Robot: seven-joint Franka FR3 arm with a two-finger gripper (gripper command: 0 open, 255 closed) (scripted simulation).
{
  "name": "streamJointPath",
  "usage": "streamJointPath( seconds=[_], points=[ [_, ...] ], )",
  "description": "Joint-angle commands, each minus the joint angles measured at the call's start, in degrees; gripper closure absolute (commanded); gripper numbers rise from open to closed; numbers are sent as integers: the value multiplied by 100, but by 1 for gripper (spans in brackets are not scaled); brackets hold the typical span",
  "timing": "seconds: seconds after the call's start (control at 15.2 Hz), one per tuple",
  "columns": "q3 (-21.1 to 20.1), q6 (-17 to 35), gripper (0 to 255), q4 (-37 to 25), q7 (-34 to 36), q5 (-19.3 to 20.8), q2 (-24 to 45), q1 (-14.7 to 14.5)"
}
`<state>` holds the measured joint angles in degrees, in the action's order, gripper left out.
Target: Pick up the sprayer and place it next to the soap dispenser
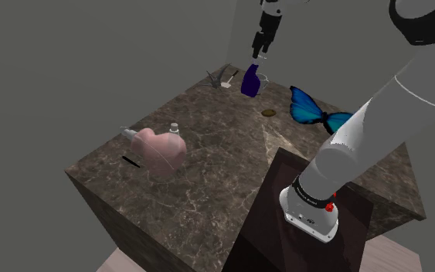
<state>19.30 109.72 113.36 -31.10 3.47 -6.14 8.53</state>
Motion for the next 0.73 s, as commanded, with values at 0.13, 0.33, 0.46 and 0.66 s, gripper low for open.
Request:
streamJointPath(
  seconds=[0.13, 0.33, 0.46, 0.66],
  points=[
    [238, 96, 0, -703, -510, -343, 849, 161],
    [346, 57, 0, -1369, -873, -660, 1540, 348],
    [382, -13, 0, -1870, -1095, -879, 2018, 510],
    [384, -192, 0, -2725, -1379, -1194, 2765, 809]
  ],
)
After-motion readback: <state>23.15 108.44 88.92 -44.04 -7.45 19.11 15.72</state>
